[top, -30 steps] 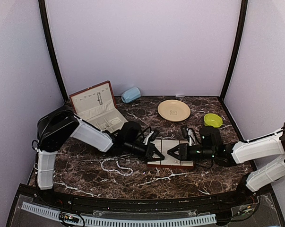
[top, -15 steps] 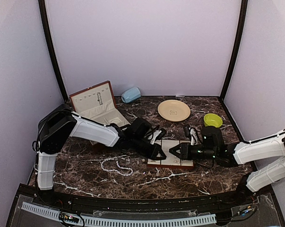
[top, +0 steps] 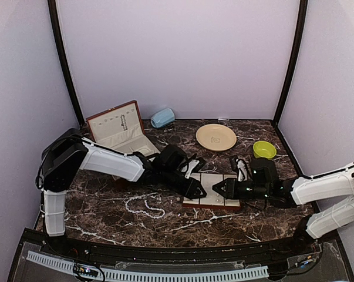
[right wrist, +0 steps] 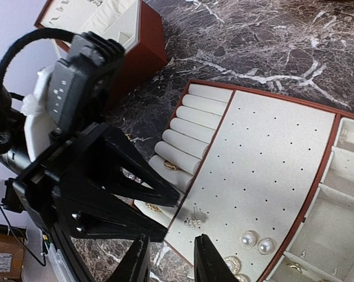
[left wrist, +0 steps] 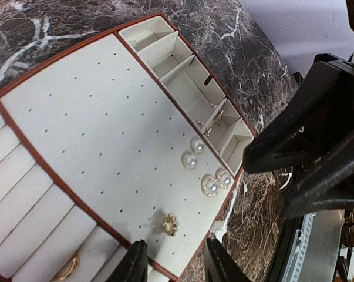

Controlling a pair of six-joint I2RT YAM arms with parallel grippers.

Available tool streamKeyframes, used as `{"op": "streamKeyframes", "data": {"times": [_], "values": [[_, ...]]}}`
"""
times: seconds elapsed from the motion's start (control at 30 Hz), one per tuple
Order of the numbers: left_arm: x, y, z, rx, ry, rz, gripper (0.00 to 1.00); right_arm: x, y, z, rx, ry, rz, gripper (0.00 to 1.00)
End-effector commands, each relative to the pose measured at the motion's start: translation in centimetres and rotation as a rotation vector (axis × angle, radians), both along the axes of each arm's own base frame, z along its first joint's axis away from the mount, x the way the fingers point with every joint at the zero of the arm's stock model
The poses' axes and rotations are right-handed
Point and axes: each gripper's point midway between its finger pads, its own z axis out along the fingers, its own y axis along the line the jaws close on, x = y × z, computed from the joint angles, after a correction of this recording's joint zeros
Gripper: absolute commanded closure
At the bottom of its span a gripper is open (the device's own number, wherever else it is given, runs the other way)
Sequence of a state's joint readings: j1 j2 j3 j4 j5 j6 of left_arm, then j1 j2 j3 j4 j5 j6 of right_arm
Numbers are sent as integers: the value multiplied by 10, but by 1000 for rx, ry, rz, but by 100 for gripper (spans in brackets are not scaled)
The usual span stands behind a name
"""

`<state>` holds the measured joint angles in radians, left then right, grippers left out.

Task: Organize the mixed jewelry
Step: Pick up the earring from the earring holder.

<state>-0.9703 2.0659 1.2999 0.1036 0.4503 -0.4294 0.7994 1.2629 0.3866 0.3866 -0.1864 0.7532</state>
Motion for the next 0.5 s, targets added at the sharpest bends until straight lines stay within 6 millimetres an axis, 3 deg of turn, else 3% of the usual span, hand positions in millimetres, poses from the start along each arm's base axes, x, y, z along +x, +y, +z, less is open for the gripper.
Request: {"op": "streamKeyframes", "data": {"times": [0.0,0.23,0.47], "values": [[2,16,33,-32,-83,45,64,4,2,2,-62,-44,-9,73],[11,56,34,-46,-78,181,63,0,18,-8,-176,-79,22,73],[23,65,43,-114,-50,223,63,4,31,-23,-319,-109,26,76]]}}
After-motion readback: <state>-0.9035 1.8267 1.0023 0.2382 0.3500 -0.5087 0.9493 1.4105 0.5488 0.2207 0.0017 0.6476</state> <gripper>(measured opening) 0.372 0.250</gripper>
